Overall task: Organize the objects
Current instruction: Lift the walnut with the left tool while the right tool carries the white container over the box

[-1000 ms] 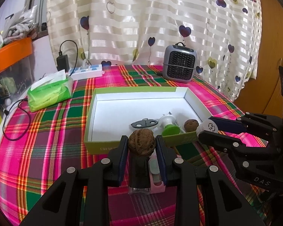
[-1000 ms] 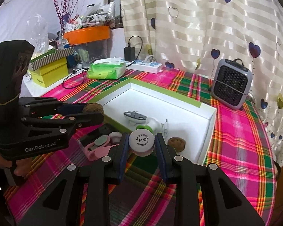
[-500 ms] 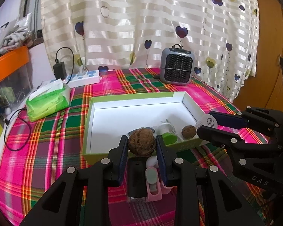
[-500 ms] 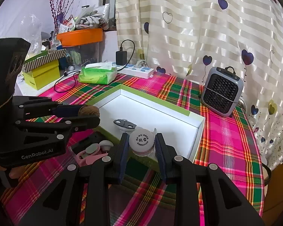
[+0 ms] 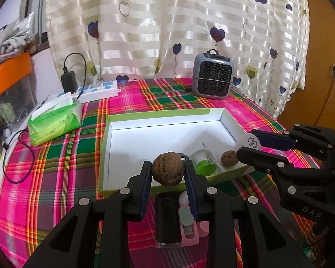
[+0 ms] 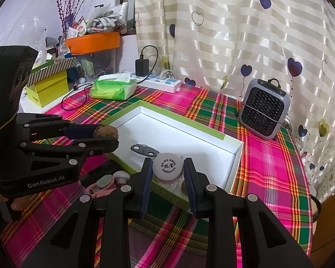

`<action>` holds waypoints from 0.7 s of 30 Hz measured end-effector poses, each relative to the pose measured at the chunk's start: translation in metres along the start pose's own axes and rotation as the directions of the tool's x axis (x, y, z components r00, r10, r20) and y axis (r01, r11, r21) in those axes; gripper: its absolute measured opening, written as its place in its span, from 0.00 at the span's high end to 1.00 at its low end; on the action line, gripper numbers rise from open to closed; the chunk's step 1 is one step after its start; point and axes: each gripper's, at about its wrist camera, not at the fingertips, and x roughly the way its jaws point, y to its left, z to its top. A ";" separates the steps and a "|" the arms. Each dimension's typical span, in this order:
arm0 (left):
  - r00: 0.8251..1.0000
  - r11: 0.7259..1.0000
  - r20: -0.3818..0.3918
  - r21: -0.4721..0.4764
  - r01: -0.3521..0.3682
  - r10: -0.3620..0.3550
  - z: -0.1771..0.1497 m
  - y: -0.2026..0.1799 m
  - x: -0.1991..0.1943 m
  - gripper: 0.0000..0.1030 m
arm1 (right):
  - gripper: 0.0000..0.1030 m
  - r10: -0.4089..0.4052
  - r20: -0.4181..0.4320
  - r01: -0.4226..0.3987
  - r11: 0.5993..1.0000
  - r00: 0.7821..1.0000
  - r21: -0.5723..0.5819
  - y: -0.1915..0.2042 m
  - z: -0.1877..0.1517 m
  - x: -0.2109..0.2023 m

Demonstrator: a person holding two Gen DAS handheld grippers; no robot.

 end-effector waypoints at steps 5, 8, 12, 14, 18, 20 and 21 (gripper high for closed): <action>1.000 1.000 -0.014 -0.001 -0.004 0.004 0.002 0.005 0.007 0.74 | 0.71 0.004 -0.006 -0.004 1.000 1.000 0.005 -0.004 0.001 0.005; 1.000 1.000 -0.023 -0.002 -0.008 0.008 0.003 0.007 0.011 0.74 | 0.71 0.007 -0.012 -0.007 1.000 1.000 0.012 -0.007 0.001 0.009; 0.999 1.000 -0.031 -0.004 -0.015 0.015 0.004 0.010 0.016 0.74 | 0.71 0.007 -0.017 -0.007 1.000 1.000 0.024 -0.011 0.001 0.012; 0.999 1.000 -0.034 -0.005 -0.019 0.019 0.005 0.011 0.018 0.74 | 0.71 0.008 -0.020 -0.007 1.000 1.000 0.030 -0.013 0.001 0.014; 0.999 1.000 -0.039 -0.003 -0.027 0.027 0.008 0.013 0.023 0.74 | 0.71 0.012 -0.028 -0.011 0.999 1.000 0.044 -0.019 0.001 0.019; 0.998 0.999 -0.044 -0.001 -0.035 0.035 0.009 0.015 0.026 0.74 | 0.71 0.019 -0.036 -0.017 0.998 0.999 0.052 -0.022 0.002 0.023; 0.998 0.999 -0.046 0.000 -0.038 0.038 0.009 0.015 0.028 0.74 | 0.71 0.022 -0.039 -0.020 0.998 0.999 0.056 -0.023 0.003 0.025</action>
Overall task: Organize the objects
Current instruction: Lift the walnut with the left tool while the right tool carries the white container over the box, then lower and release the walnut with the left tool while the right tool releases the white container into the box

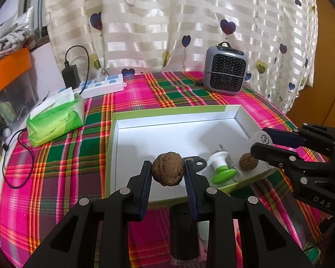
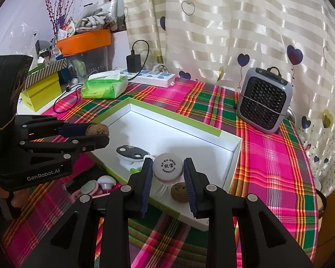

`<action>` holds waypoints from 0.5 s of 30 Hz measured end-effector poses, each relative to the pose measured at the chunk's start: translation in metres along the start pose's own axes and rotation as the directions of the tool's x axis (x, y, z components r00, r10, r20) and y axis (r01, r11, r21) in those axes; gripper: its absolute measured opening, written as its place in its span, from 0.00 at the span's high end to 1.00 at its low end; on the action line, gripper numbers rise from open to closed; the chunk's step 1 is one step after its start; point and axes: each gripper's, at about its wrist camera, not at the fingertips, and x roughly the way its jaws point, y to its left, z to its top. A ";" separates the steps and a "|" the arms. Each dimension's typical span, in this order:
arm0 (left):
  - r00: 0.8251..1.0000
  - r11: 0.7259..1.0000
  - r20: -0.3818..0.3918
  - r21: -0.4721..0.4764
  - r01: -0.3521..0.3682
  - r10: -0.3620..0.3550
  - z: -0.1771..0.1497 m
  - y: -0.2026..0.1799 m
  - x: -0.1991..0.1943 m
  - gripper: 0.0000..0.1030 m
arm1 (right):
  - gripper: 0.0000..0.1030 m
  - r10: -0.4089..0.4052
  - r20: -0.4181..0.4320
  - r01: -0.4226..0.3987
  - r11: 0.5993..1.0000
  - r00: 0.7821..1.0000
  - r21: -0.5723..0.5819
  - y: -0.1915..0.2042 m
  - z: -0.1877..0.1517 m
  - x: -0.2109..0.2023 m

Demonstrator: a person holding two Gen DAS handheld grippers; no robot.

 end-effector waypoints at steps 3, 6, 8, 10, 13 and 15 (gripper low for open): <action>1.000 1.000 -0.009 0.000 -0.012 0.012 0.003 0.003 0.006 0.74 | 0.71 0.013 -0.015 -0.012 0.999 1.000 0.031 -0.009 0.001 0.008; 1.000 1.000 -0.022 -0.002 -0.021 0.021 0.004 0.004 0.013 0.74 | 0.71 0.024 -0.029 -0.022 0.998 0.999 0.066 -0.019 0.002 0.015; 0.999 1.000 -0.027 -0.003 -0.026 0.025 0.005 0.004 0.017 0.74 | 0.71 0.029 -0.035 -0.026 0.996 0.999 0.082 -0.024 0.002 0.018; 0.999 1.000 -0.033 -0.004 -0.028 0.028 0.006 0.005 0.020 0.74 | 0.71 0.035 -0.044 -0.030 0.994 0.998 0.101 -0.029 0.001 0.023; 0.999 0.999 -0.039 -0.010 -0.034 0.033 0.006 0.006 0.024 0.74 | 0.71 0.039 -0.059 -0.031 0.993 0.998 0.118 -0.032 0.000 0.030; 0.999 0.999 -0.041 -0.011 -0.036 0.036 0.006 0.006 0.026 0.74 | 0.71 0.040 -0.065 -0.032 0.992 0.997 0.122 -0.034 0.000 0.033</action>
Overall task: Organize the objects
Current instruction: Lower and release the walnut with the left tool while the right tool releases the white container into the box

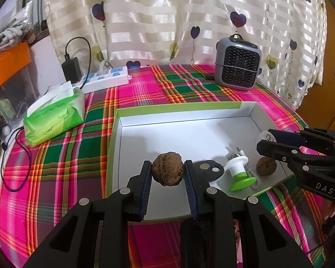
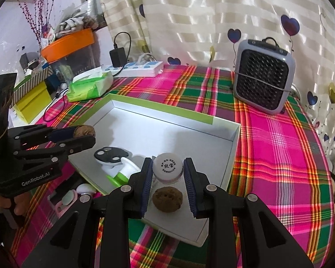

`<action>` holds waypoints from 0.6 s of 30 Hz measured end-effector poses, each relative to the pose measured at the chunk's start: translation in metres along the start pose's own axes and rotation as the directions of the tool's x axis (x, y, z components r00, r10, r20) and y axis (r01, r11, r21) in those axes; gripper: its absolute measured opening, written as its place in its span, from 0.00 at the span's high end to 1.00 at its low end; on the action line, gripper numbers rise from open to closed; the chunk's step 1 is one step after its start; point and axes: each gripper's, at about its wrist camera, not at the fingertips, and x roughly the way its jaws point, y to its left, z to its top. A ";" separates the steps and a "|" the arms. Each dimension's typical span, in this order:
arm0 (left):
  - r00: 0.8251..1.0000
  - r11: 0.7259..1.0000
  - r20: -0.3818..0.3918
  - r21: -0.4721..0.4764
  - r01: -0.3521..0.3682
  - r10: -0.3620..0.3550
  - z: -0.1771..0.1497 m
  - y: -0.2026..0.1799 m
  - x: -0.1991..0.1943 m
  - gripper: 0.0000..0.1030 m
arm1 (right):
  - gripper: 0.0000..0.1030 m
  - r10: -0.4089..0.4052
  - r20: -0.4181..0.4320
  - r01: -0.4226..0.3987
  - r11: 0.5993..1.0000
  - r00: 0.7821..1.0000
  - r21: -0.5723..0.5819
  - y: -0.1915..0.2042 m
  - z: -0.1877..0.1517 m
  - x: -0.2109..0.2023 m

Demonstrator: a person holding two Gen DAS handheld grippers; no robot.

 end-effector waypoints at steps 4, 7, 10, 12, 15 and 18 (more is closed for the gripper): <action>1.000 1.000 -0.006 -0.003 -0.003 0.003 0.000 0.000 0.004 0.74 | 0.71 -0.001 -0.007 0.001 1.000 1.000 0.010 -0.002 0.001 0.005; 1.000 1.000 -0.014 -0.005 -0.004 0.004 -0.001 0.001 0.007 0.74 | 0.71 0.001 -0.015 0.000 1.000 1.000 0.013 -0.003 0.001 0.009; 1.000 1.000 -0.020 -0.005 -0.004 0.004 -0.001 0.000 0.009 0.74 | 0.71 0.001 -0.022 -0.001 1.000 1.000 0.014 -0.004 0.001 0.012; 1.000 1.000 -0.024 -0.006 -0.002 0.002 -0.001 0.001 0.010 0.74 | 0.71 0.002 -0.026 -0.001 1.000 1.000 0.015 -0.004 0.001 0.014; 0.999 1.000 -0.036 -0.005 -0.003 0.003 -0.002 0.000 0.013 0.74 | 0.71 0.005 -0.034 -0.005 1.000 0.999 0.014 -0.005 0.002 0.016; 0.999 1.000 -0.045 -0.003 -0.001 0.001 -0.003 0.000 0.016 0.74 | 0.71 0.010 -0.044 -0.010 1.000 0.999 0.011 -0.004 0.001 0.019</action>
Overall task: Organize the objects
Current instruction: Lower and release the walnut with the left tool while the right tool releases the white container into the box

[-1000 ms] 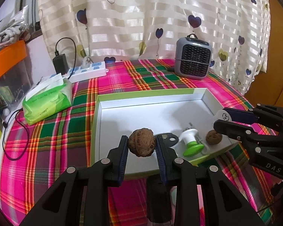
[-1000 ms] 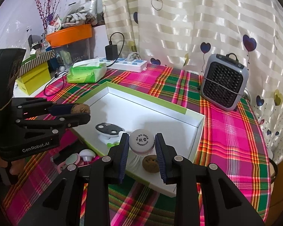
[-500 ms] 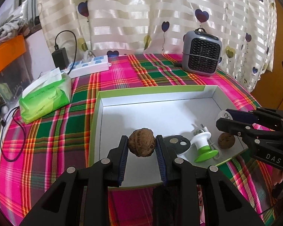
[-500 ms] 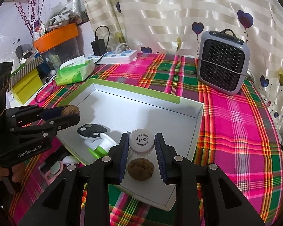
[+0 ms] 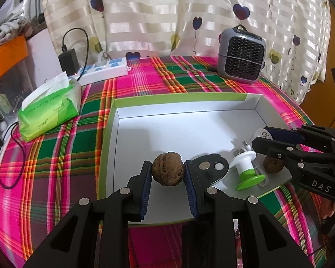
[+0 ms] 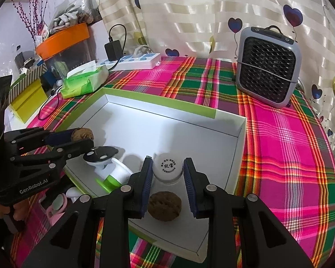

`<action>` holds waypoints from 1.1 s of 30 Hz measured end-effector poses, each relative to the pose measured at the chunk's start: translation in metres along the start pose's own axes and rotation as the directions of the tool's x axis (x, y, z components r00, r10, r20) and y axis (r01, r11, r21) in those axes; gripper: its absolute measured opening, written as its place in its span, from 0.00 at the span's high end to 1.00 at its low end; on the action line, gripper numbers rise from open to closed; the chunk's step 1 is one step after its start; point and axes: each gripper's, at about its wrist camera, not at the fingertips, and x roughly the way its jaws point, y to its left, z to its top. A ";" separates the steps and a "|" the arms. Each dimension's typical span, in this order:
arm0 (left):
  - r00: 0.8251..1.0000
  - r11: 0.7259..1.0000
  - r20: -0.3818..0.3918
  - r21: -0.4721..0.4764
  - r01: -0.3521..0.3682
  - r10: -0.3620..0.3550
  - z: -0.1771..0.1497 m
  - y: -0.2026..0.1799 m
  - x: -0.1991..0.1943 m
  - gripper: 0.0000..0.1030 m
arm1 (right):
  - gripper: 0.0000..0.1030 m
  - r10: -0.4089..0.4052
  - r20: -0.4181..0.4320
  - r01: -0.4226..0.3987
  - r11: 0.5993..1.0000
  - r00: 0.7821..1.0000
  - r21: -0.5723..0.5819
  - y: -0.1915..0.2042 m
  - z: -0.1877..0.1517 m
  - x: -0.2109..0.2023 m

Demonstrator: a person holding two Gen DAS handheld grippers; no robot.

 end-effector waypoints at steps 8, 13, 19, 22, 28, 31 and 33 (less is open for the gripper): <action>1.000 1.000 -0.007 0.003 0.000 0.000 -0.001 -0.001 0.002 0.74 | 0.71 0.013 -0.001 -0.013 1.000 1.000 0.015 -0.002 0.000 0.002; 1.000 1.000 -0.007 0.001 0.001 -0.001 -0.001 -0.001 0.002 0.74 | 0.71 0.013 -0.002 -0.013 1.000 1.000 0.017 -0.001 0.000 0.002; 1.000 1.000 -0.016 -0.002 0.012 -0.013 -0.001 -0.002 0.004 0.74 | 0.71 0.016 -0.002 -0.016 1.000 1.000 0.002 0.002 0.001 0.003; 0.999 1.000 -0.021 -0.009 0.025 -0.025 0.000 -0.001 0.004 0.74 | 0.71 -0.002 0.000 0.002 1.000 1.000 -0.013 0.005 0.000 0.002; 0.999 0.999 -0.014 -0.025 0.040 -0.041 0.000 0.000 0.002 0.73 | 0.60 -0.018 0.018 0.018 1.000 1.000 -0.023 0.008 0.000 -0.003; 0.999 0.999 0.002 -0.027 0.042 -0.042 0.000 0.000 -0.003 0.73 | 0.59 -0.028 0.027 0.028 0.999 0.999 -0.023 0.011 -0.001 -0.009; 0.999 0.999 0.013 -0.028 0.040 -0.040 0.001 0.000 -0.008 0.73 | 0.59 -0.028 0.035 0.029 0.999 0.999 -0.026 0.014 -0.002 -0.016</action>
